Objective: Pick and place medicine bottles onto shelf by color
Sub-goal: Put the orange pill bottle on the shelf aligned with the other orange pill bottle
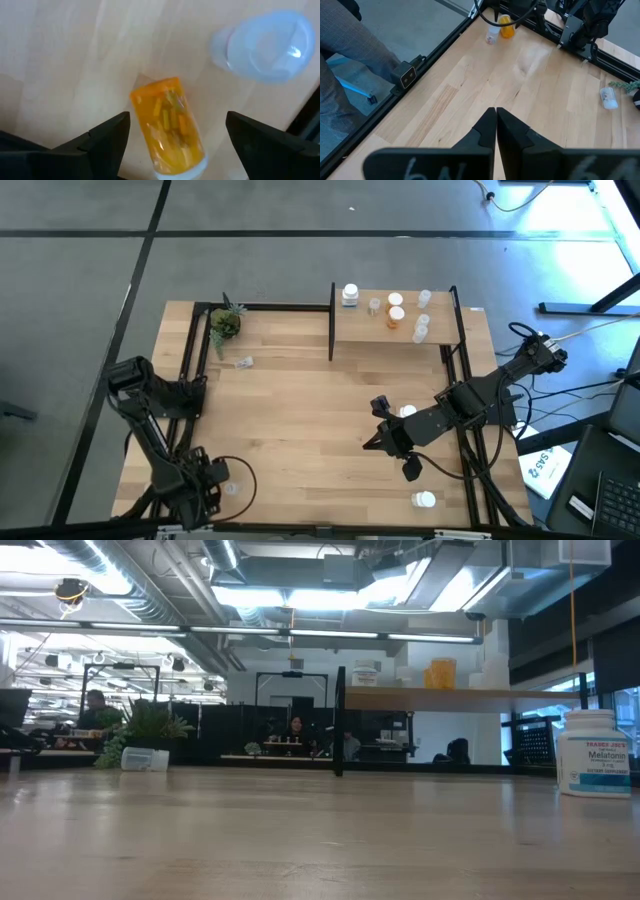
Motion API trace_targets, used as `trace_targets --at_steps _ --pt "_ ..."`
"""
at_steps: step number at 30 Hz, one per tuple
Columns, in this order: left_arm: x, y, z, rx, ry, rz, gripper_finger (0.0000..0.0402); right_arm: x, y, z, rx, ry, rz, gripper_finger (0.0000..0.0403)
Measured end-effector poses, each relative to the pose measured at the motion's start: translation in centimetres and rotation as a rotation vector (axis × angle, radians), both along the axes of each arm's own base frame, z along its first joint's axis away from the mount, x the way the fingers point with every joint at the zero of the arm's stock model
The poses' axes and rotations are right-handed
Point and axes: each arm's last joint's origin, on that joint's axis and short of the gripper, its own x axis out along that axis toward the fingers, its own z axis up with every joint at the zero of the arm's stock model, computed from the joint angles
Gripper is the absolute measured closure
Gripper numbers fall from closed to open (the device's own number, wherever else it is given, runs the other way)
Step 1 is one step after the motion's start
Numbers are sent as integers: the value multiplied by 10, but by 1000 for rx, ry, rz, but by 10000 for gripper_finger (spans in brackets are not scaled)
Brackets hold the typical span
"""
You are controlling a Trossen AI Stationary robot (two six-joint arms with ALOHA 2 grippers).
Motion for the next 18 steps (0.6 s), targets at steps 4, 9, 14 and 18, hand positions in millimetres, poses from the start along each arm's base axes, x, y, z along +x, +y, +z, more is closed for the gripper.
trace_targets --at_steps 4,9,14,18 --pt "-3 6 -8 19 10 64 78 0 0 0 0 0 0 386" --pt "-5 9 -16 19 9 103 78 0 0 0 0 0 0 386" --pt "-6 11 -19 27 19 104 78 0 0 0 0 0 0 386" --pt "-6 12 -19 32 23 104 78 0 0 0 0 0 0 386"
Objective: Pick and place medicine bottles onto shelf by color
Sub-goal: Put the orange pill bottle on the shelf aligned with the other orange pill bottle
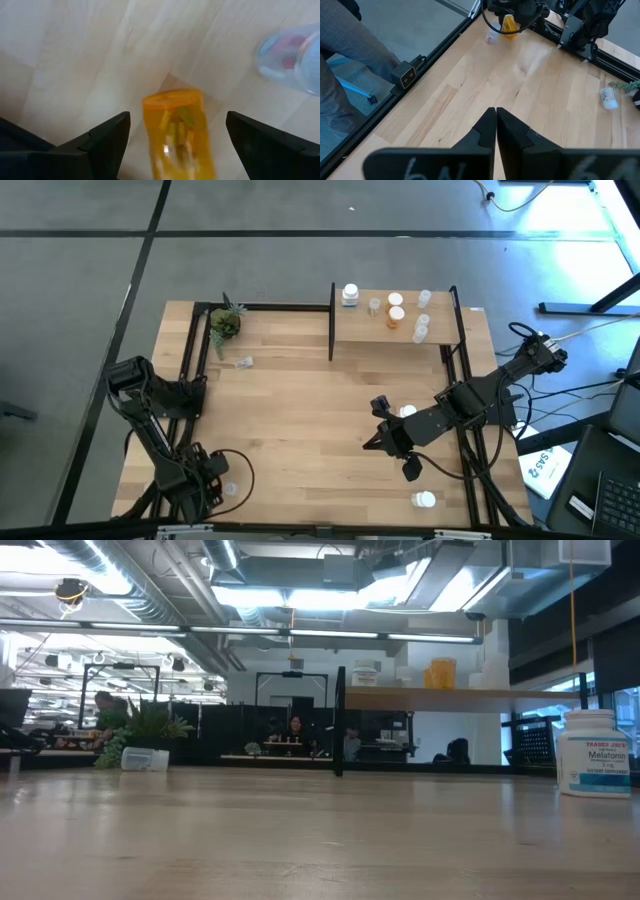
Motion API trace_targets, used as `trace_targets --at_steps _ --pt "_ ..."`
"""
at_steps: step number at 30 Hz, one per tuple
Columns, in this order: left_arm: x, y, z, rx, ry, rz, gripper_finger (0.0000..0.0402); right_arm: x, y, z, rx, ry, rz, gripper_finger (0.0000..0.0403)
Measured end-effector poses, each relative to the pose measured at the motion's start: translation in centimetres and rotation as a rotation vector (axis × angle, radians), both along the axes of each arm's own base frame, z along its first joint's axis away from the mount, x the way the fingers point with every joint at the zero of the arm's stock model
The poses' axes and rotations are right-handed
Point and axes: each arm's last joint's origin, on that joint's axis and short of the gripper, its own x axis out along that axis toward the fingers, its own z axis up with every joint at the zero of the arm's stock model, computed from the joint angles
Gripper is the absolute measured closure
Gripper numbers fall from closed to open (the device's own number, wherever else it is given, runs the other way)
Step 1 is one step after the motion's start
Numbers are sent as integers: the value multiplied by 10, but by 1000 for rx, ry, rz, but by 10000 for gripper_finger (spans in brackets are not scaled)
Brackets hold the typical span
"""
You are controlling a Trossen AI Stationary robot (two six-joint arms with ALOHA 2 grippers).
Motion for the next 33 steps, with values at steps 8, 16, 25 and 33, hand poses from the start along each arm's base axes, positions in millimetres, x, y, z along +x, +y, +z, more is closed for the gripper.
trace_targets --at_steps 8,16,25,33 --pt "1 1 -7 23 12 7 78 0 0 0 0 0 0 386" --pt "3 0 -12 26 30 10 90 0 0 0 0 -1 0 386" --pt "4 1 -12 31 34 14 181 0 0 0 1 -2 0 386" --pt "5 2 -11 30 36 23 245 0 0 0 1 -2 0 386"
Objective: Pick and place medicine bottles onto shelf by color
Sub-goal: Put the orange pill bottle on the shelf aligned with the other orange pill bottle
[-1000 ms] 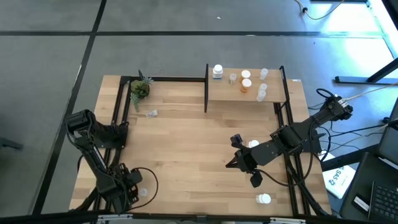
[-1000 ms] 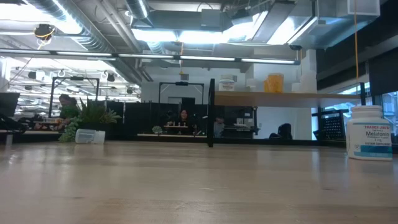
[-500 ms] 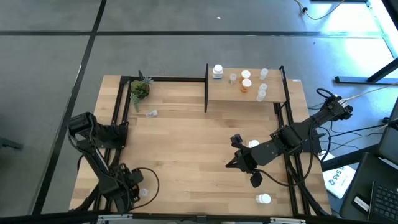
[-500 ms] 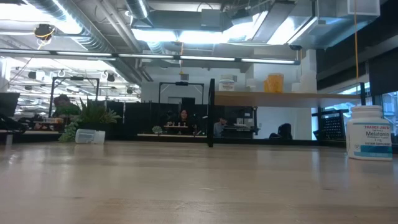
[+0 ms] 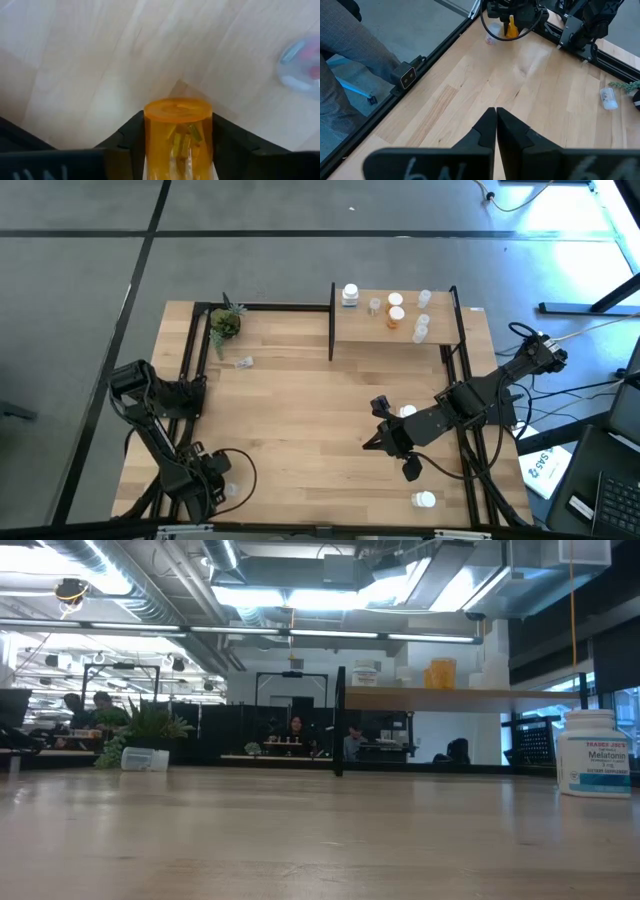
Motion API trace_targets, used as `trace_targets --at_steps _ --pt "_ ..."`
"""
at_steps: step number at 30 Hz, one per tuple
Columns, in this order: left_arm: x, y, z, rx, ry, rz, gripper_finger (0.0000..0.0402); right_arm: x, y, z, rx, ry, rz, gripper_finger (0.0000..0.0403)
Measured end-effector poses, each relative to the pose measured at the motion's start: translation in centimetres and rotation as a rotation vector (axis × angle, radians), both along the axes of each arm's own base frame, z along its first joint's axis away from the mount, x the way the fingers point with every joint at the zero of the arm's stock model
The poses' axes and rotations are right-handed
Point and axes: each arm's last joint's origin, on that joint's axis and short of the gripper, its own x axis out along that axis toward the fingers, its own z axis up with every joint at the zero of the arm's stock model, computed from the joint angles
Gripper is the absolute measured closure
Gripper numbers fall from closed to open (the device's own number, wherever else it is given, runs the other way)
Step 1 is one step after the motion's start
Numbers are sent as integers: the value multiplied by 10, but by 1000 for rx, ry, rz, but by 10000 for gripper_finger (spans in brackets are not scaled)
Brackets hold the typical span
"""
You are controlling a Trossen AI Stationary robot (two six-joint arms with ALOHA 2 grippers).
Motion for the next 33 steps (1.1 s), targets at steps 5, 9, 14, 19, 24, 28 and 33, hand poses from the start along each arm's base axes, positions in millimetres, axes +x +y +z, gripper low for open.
trace_targets --at_steps 5,9,14,19,24,28,33 --pt "1 -1 12 23 21 5 245 0 0 0 0 0 0 386" --pt "8 0 28 48 38 26 245 0 0 0 0 0 0 386" --pt "20 1 54 61 105 39 245 0 0 0 0 -1 0 386" --pt "44 10 84 46 149 -1 245 0 0 0 0 -1 0 386" --pt "72 30 111 -4 202 -69 245 0 0 0 0 -1 0 386" --pt "97 54 120 -56 218 -103 245 0 0 0 1 -1 1 386" --pt "124 85 121 -185 247 -98 245 0 0 0 1 -1 0 386"
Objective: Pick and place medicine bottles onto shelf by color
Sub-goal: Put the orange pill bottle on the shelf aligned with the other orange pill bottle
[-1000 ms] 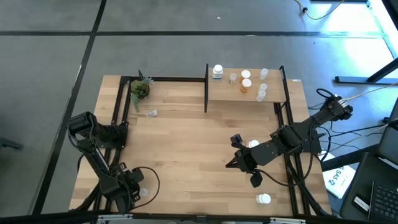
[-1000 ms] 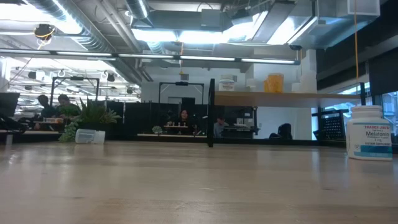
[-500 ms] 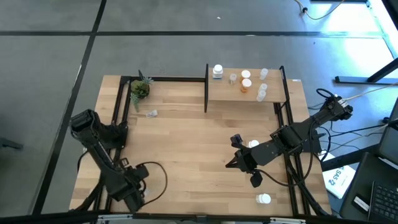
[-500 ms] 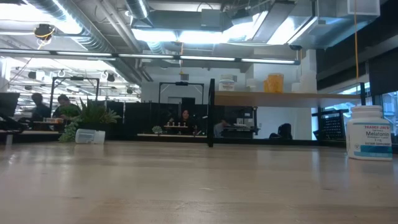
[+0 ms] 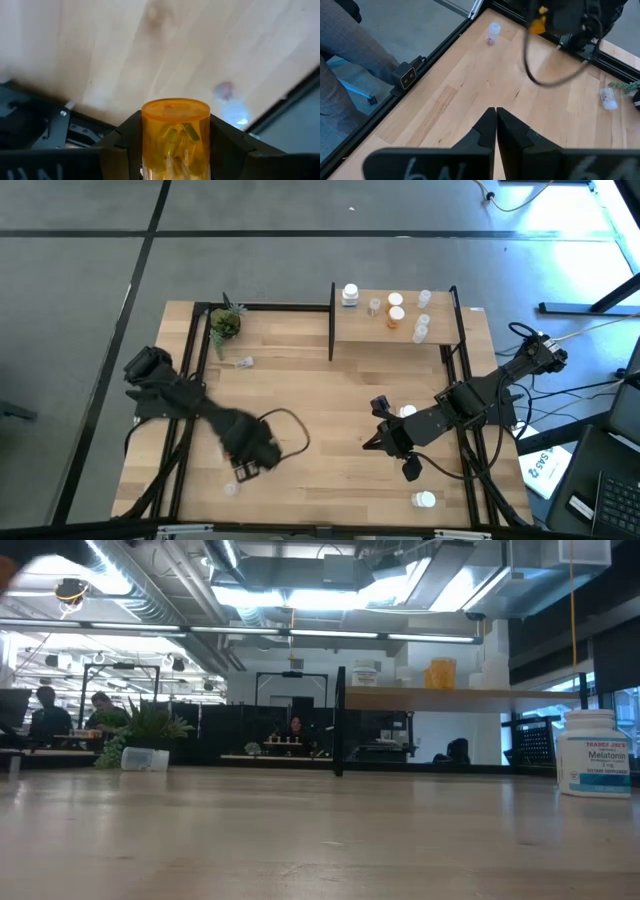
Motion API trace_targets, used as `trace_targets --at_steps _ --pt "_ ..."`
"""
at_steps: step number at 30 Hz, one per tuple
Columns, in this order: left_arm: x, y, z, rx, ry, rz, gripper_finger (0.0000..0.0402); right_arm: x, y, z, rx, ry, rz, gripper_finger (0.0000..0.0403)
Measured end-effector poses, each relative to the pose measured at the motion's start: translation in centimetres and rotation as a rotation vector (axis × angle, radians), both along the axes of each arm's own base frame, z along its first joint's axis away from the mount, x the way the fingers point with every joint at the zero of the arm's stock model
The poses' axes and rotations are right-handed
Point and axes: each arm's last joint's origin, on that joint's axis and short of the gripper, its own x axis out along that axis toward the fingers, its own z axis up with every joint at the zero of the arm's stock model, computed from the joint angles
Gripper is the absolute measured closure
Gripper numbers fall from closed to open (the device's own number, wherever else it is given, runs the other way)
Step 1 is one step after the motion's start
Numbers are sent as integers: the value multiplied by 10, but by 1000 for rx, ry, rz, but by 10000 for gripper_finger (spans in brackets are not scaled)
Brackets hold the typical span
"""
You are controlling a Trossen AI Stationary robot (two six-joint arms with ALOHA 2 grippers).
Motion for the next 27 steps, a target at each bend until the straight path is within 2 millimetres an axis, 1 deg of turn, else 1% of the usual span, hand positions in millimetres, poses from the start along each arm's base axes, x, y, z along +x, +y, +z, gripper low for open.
trace_targets --at_steps 6,10,12,18,23,27 --pt "23 34 0 -137 -21 1 245 0 0 0 0 0 0 386" --pt "35 48 -4 -166 -48 -18 245 0 0 0 0 0 0 386" --pt "41 51 -12 -189 -24 -25 245 0 0 0 0 0 0 386" --pt "60 56 -47 -297 94 -87 245 0 0 0 0 -1 0 386" --pt "70 62 -72 -335 152 -144 246 0 0 0 1 -2 0 386" --pt "75 64 -87 -352 182 -186 245 0 0 0 1 -2 0 386"
